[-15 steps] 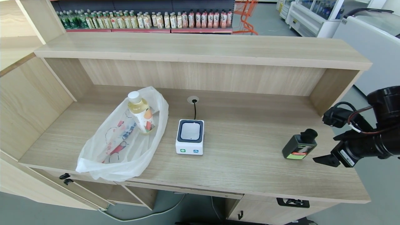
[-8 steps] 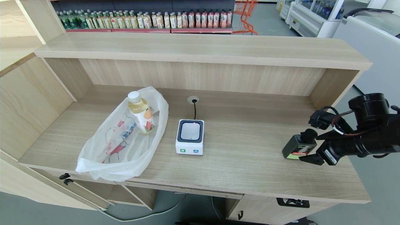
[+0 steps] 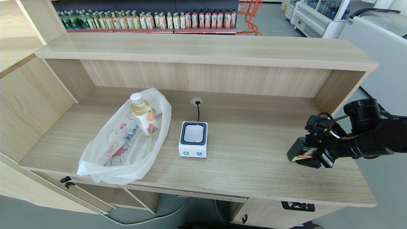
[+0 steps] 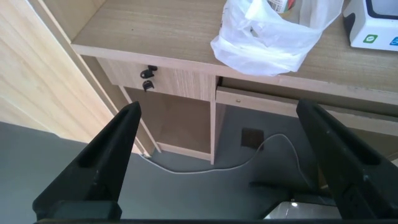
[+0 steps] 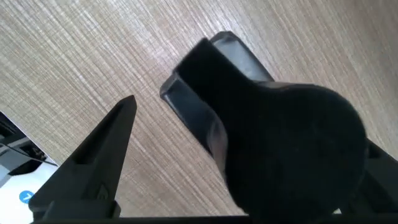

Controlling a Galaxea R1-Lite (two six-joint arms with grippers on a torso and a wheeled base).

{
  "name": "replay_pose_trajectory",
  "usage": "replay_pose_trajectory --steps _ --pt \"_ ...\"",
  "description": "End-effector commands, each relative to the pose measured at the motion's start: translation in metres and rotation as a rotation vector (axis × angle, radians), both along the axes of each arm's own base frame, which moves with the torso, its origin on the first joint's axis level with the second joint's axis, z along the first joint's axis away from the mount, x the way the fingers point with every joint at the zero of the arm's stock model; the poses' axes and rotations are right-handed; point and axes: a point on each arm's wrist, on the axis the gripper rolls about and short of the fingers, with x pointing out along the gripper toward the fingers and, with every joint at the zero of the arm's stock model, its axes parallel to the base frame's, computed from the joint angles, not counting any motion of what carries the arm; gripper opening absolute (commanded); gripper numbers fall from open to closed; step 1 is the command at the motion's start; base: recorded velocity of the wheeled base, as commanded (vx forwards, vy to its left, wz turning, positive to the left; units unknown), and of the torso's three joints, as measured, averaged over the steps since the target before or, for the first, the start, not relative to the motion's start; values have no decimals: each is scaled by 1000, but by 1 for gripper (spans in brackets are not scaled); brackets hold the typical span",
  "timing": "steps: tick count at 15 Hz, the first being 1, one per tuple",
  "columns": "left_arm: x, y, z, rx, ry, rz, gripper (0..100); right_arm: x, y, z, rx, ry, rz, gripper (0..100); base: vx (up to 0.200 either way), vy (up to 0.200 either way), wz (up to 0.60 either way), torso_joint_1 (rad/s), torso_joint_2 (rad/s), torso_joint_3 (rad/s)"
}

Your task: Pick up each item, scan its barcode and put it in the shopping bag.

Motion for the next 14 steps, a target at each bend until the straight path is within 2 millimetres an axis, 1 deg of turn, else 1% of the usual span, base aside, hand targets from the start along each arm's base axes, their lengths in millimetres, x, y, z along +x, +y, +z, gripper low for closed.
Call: replay_pose_trajectory --steps 1,6,7,8,10,11,12,13,14 --pt "0 0 0 0 0 1 100 6 4 -5 6 10 22 0 0 0 0 0 0 0" --pt "0 0 0 0 0 1 100 10 6 -10 35 -7 55 0 0 0 0 0 0 0" --pt "0 0 0 0 0 1 100 9 6 -6 39 -21 57 0 0 0 0 0 0 0" --pt "0 0 0 0 0 1 100 6 6 3 54 -56 70 0 0 0 0 0 0 0" --pt "0 0 0 0 0 1 100 -9 -3 33 74 -161 65 0 0 0 0 0 0 0" --pt "0 0 0 0 0 1 100 -22 -9 48 75 -252 57 0 0 0 0 0 0 0" --pt "0 0 0 0 0 1 100 -40 -13 58 58 -378 53 0 0 0 0 0 0 0" --pt "0 0 0 0 0 1 100 -57 -13 62 26 -502 68 0 0 0 0 0 0 0" --pt "0 0 0 0 0 1 100 -70 -13 63 -56 -624 104 0 0 0 0 0 0 0"
